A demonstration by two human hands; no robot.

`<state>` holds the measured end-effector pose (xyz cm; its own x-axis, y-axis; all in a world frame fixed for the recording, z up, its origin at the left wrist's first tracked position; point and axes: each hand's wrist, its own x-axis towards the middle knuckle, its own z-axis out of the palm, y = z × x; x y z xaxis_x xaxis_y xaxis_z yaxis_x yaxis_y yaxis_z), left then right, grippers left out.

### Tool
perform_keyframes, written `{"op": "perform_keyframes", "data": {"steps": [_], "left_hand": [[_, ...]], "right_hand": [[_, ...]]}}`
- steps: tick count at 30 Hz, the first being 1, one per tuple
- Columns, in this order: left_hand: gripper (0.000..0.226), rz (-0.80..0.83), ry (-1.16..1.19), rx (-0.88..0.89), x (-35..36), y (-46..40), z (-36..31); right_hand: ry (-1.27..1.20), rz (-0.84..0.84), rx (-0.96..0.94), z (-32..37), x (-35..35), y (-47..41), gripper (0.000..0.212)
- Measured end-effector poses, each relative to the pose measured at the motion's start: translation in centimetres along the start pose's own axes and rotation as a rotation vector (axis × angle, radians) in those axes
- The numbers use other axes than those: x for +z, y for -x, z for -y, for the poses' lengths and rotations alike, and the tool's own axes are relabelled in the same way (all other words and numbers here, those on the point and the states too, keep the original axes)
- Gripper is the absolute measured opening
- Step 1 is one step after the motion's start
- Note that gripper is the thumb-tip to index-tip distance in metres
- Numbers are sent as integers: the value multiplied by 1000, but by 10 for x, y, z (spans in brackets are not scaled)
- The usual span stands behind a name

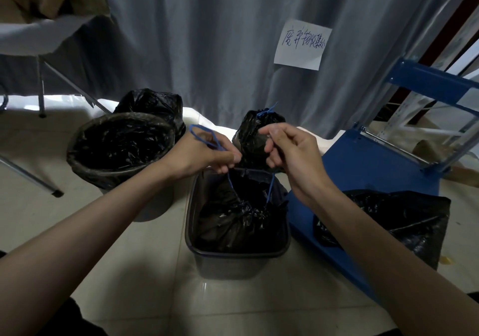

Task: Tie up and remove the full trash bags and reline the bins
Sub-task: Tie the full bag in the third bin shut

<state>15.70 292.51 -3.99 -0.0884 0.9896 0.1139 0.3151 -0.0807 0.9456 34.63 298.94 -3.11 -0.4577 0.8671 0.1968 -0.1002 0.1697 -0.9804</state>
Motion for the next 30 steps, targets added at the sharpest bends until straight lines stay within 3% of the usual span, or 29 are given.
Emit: {"op": "perform_keyframes", "data": {"steps": [3,7,11,16,22,26,30], "left_hand": [[4,9,28,39,-3,0,-11],[5,52,56,78,-5,-1,-25],[13,76,78,103,-4,-1,-30],[52,-32,0,134,-10,-9,-19],[12,23,-262,176,-5,-7,1],[9,99,-545,320,2,-8,6],[8,73,-498,211,-5,-6,12]], "right_hand": [[156,121,86,-3,5,-4,23],[495,292,49,-8,17,0,10],[642,316,-31,-12,26,1,13],[506,263,96,-13,24,-1,46],[280,229,321,-21,16,-4,51],[385,252,279,-26,13,1,47],[278,131,181,-26,-2,-1,30]]}}
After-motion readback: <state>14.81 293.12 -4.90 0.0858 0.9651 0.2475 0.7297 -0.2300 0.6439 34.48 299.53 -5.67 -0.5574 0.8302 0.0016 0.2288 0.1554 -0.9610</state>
